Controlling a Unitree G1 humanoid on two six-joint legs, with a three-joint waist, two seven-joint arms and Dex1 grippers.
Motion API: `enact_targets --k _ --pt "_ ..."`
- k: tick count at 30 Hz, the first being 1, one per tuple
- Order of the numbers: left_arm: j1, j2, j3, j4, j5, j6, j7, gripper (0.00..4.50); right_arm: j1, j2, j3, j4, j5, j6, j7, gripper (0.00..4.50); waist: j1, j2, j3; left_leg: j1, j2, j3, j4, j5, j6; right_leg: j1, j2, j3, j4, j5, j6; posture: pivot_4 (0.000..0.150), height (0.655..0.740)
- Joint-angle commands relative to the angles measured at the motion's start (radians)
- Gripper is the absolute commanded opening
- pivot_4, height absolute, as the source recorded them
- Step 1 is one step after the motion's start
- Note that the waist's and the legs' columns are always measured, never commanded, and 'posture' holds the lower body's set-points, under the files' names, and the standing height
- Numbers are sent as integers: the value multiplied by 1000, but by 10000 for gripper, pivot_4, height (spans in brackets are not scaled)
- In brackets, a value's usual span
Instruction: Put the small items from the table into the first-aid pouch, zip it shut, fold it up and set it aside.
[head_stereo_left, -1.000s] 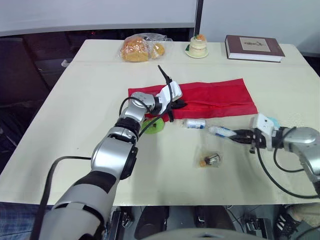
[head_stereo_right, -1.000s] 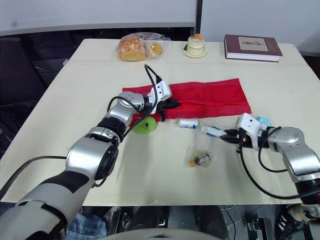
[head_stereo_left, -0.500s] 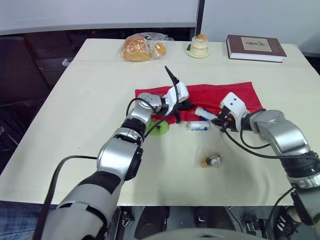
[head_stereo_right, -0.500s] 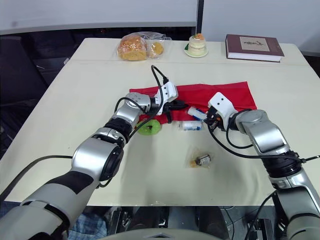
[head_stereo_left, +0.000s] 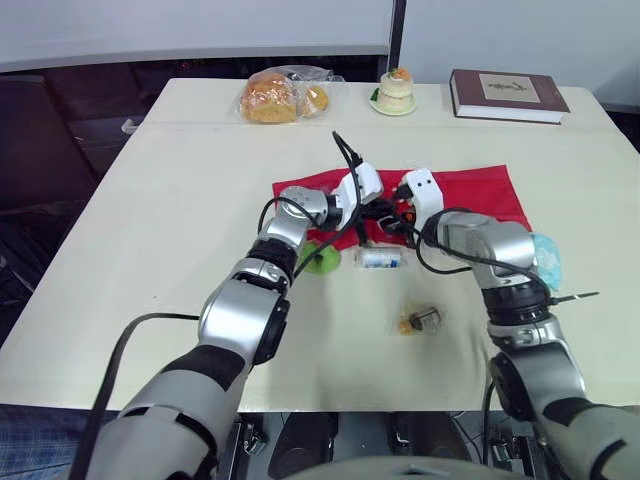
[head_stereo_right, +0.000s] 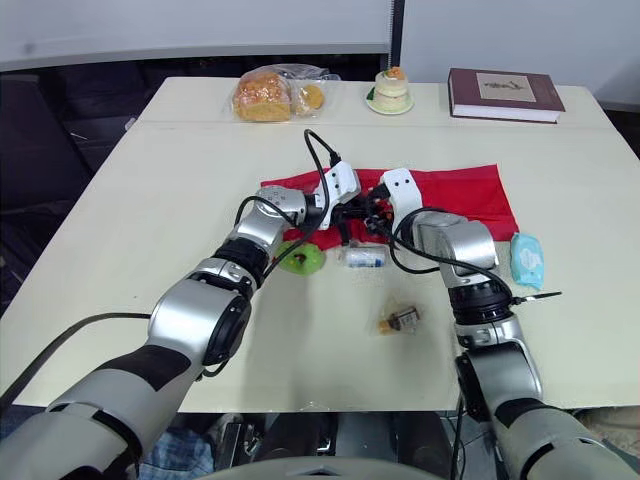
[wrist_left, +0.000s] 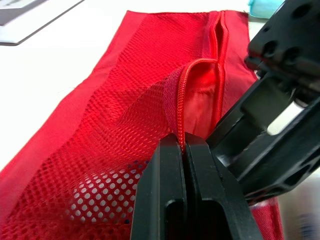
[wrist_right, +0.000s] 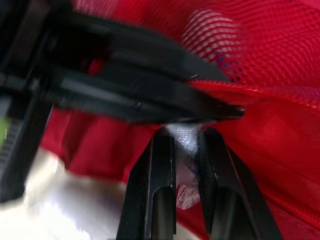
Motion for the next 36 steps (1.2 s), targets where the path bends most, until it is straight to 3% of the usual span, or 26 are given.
enact_targets --k 1,4,13,18,23,30,36 --pt "1 -27 -7 -40 -9 -12 -13 0 -43 17 -15 -30 37 -50 7 10976 -1 0 0 0 0 0 0 0 0 0 0 0 0 0 0 1500 7400" --pt "-2 -20 -4 -35 -10 -11 -8 0 -20 -30 22 -80 51 -45 67 23713 -2 0 0 0 0 0 0 0 1 0 0 0 -1 0 0 1500 7400" --pt "-11 0 6 -16 -12 -1 -3 0 79 -271 66 -288 114 -49 255 23713 -2 0 0 0 0 0 0 -1 2 0 0 0 -1 0 0 1500 7400" --pt "-10 -9 7 -17 -16 7 -5 0 116 -327 109 -307 105 -95 274 23713 -4 0 0 0 0 0 0 -1 2 0 1 0 -1 0 0 1500 7400" --pt "-8 -15 7 -20 -16 8 -9 0 137 -334 187 -263 49 -169 248 308 -2 0 0 0 0 0 0 -1 2 0 1 0 -1 0 0 1500 7400" --pt "-1 -18 5 -29 -18 9 -19 0 103 -262 230 -135 -17 -291 202 308 -3 0 0 0 0 0 0 -1 1 0 1 0 -1 0 0 1500 7400" --pt "17 -23 -2 -42 -20 12 -43 0 32 -203 252 46 -115 -505 156 308 -4 0 0 0 0 0 0 -1 1 0 1 0 -1 0 0 1500 7400"
